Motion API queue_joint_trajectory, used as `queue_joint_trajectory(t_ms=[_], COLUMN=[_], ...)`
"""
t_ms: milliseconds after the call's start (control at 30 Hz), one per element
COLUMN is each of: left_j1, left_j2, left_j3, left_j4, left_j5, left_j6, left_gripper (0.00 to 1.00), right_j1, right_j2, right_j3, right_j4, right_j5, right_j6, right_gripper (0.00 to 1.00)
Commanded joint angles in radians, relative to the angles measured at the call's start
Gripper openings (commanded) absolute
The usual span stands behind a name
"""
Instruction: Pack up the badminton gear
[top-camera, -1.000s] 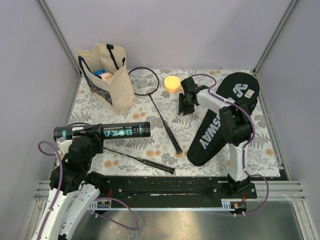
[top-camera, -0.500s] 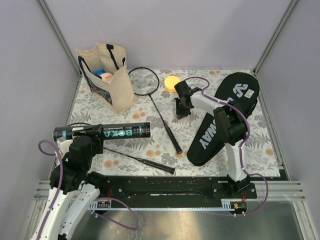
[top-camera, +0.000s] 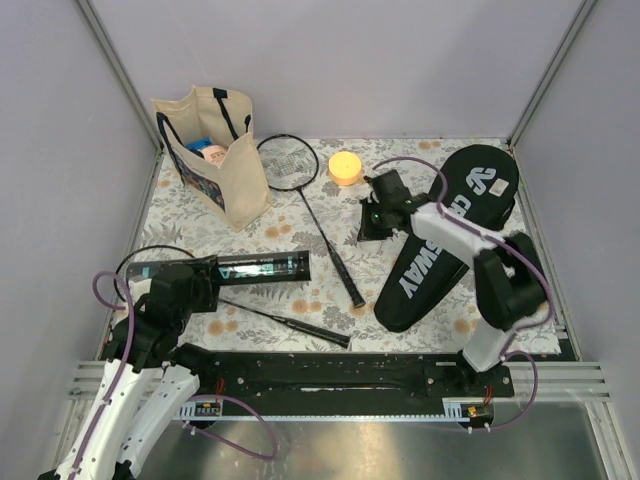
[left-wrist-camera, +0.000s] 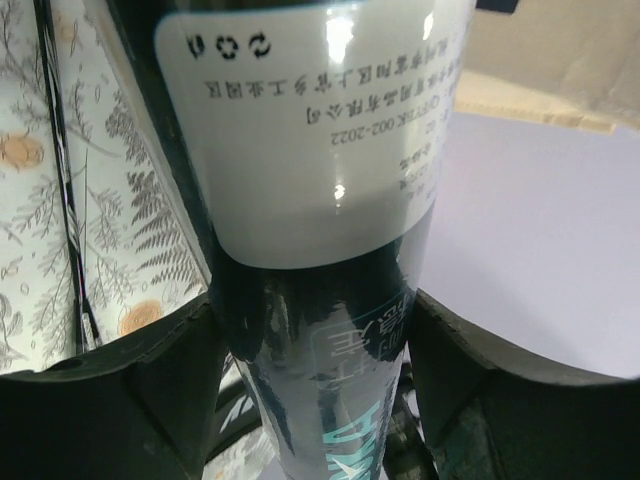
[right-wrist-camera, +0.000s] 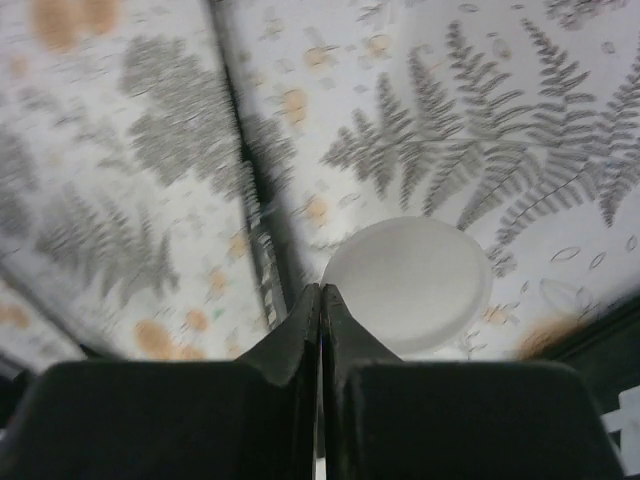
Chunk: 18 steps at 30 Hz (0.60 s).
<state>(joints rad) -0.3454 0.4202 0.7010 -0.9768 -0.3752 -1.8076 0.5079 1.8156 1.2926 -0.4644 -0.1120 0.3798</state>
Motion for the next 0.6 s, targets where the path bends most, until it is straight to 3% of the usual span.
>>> queue_joint_trajectory(t_ms=[0, 200, 367, 567], left_j1=[0.002, 0.0, 0.002, 0.0], left_j2=[0.02, 0.026, 0.046, 0.061], left_j3=[0.043, 0.042, 0.044, 0.063], left_j4=[0.05, 0.064, 0.095, 0.095], left_j5=[0.12, 0.156, 0.188, 0.174], left_j6=[-0.07, -0.101, -0.11, -0.114], left_gripper=[0.3, 0.3, 0.3, 0.29], right_j1=[0.004, 0.006, 0.043, 0.135], right_j2=[-0.284, -0.583, -0.732, -0.846], right_j3=[-0.177, -0.452, -0.587, -0.633], right_j4=[0.271, 0.633, 0.921, 0.96], right_j5=[-0.233, -0.435, -0.526, -0.48], right_j6=[0.017, 0.148, 0.286, 0.246], right_gripper=[0.0, 0.0, 0.0, 0.0])
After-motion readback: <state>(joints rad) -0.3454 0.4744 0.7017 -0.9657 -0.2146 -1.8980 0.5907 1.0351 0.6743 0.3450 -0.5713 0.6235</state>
